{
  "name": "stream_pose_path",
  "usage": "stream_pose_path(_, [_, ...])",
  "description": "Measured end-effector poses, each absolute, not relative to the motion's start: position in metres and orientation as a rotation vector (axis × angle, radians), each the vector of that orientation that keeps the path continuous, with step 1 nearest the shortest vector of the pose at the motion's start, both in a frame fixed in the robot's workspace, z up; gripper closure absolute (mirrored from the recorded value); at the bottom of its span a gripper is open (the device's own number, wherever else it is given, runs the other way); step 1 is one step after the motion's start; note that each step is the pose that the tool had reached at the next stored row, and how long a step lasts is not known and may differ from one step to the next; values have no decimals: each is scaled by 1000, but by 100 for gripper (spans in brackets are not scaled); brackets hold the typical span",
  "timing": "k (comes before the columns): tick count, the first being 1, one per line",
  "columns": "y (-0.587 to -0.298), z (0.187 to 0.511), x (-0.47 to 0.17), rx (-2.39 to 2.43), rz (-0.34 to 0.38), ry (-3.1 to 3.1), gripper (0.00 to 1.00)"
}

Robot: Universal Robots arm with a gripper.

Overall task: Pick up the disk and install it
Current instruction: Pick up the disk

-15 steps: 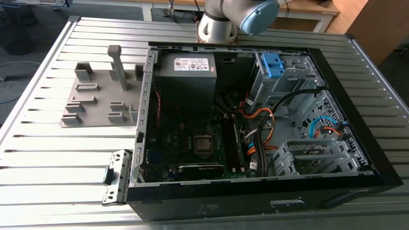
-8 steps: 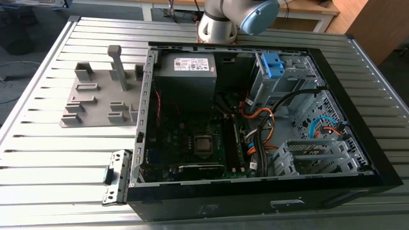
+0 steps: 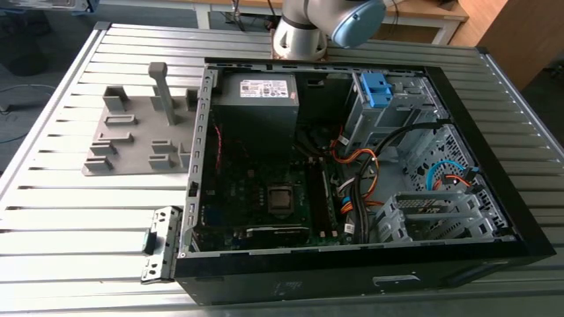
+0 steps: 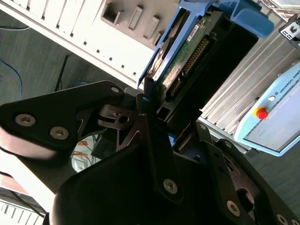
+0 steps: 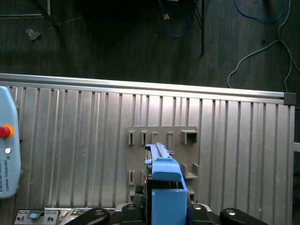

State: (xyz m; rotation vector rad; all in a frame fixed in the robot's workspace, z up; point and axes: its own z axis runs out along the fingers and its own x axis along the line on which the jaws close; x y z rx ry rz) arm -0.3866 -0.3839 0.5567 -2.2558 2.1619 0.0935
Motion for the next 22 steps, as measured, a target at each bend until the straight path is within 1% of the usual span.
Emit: stream_pose_path(22, [-394, 557, -387, -2256, 93, 2162, 64])
